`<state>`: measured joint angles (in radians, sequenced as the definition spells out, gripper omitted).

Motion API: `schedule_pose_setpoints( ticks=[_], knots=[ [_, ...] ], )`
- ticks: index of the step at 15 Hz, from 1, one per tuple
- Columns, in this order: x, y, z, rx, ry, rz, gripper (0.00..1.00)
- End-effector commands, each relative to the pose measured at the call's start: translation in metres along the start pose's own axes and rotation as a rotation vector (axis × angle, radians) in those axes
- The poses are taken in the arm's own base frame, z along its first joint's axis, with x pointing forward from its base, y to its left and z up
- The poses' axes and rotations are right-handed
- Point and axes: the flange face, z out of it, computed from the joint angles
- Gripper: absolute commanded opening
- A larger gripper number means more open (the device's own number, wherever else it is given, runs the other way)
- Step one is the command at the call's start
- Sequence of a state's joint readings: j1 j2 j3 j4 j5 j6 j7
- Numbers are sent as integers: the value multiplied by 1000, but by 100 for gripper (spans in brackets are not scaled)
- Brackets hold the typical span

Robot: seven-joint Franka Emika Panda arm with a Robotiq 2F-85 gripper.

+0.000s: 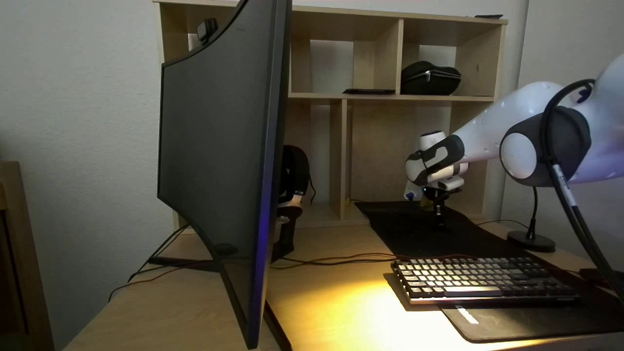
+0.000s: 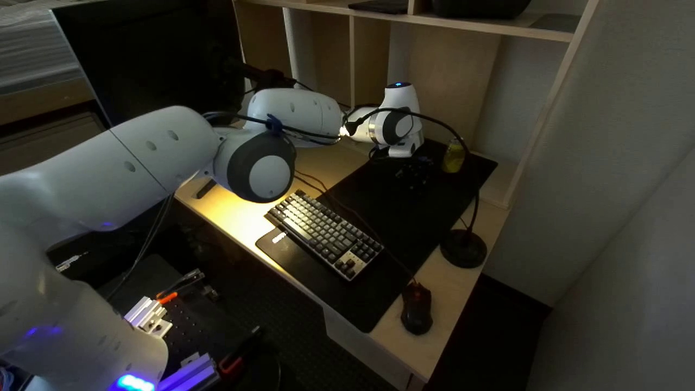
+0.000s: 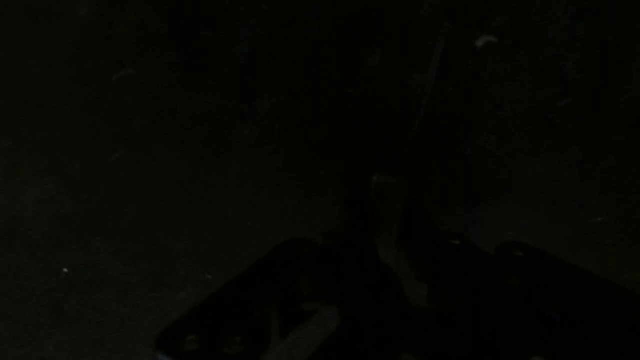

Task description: Switch on the desk lamp

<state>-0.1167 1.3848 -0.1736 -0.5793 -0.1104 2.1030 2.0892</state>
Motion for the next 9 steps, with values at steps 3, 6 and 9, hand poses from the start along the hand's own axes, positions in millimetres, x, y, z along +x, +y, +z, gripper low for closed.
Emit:
schedule_pose_setpoints(
  ticks=[3,6,9],
  knots=[
    [6,-8,-6,-9,-57,17,68],
    [3,-6,-7,2,-31,22,90],
    [2,-6,-8,4,-32,22,85]
  ],
)
